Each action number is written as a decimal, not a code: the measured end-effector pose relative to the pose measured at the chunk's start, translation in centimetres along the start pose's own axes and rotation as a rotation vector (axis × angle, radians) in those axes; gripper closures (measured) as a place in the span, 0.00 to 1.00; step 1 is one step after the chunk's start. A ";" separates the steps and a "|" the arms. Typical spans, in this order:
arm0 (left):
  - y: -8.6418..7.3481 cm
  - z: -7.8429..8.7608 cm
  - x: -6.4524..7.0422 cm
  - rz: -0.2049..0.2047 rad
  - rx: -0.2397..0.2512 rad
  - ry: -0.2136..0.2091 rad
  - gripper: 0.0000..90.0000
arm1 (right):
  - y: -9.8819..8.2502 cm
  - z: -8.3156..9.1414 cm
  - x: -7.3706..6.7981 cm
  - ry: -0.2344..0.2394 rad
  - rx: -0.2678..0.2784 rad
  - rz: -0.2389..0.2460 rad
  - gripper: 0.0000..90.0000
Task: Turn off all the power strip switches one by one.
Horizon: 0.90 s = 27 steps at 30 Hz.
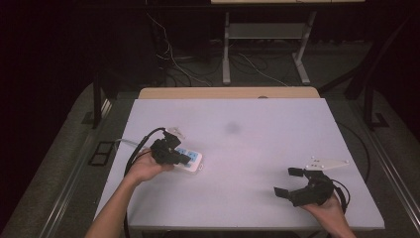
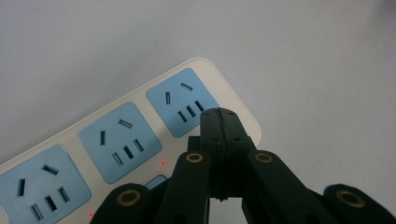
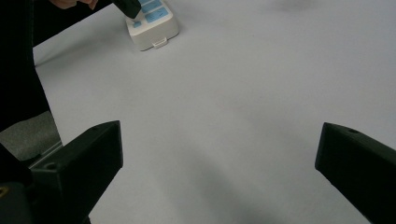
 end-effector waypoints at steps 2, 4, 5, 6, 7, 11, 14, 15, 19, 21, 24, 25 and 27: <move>0.0 0.0 0.0 0.000 -0.001 0.001 0.99 | 0.0 0.0 0.0 0.000 0.003 -0.001 0.01; -0.2 -0.1 0.0 -0.004 -0.004 -0.001 0.99 | 0.0 0.0 0.0 0.000 0.003 -0.004 0.01; -0.3 -0.2 0.0 -0.009 -0.012 0.002 0.99 | 0.0 0.0 0.0 0.000 0.002 -0.004 0.01; -0.3 -0.3 0.0 -0.005 -0.010 0.003 0.99 | 0.0 0.0 0.0 0.001 0.001 -0.003 0.01; -0.3 -0.3 0.0 -0.005 -0.010 0.003 0.99 | 0.0 0.0 0.0 0.001 0.001 -0.002 0.01; -0.4 -0.5 -0.1 0.006 -0.003 0.000 0.99 | 0.0 0.0 0.0 0.001 0.002 -0.001 0.01; -0.4 -0.5 -0.1 0.010 -0.002 -0.004 0.99 | 0.1 0.0 0.1 0.001 0.005 -0.004 0.01; -0.4 -0.5 -0.1 0.010 -0.002 -0.004 0.99 | 0.1 0.0 0.1 0.002 0.006 -0.004 0.01; -0.4 -0.6 0.0 0.006 -0.001 -0.001 0.99 | 0.1 0.0 0.1 0.001 0.005 -0.004 0.01; -0.3 -0.6 0.0 0.002 -0.001 0.005 0.99 | 0.0 0.0 0.0 0.001 0.005 -0.005 0.01; -0.3 -0.6 0.1 -0.008 -0.003 0.022 0.99 | 0.1 0.1 0.0 0.002 0.007 -0.002 0.01; -0.3 -0.6 0.1 -0.006 -0.002 0.024 0.99 | 0.1 0.1 0.1 0.002 0.007 -0.001 0.01; -0.3 -0.6 0.1 -0.009 -0.004 0.026 0.99 | 0.1 0.1 0.1 0.002 0.008 -0.001 0.01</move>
Point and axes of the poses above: each handheld gripper's, and its own axes: z roughly backward along the jaws, y roughly out of its top, x roughly to its right, the point moved 9 cm from there along -z, roughly forward along the jaws, and after that the axes turned 3 degrees about -z, right-handed, at the moved point
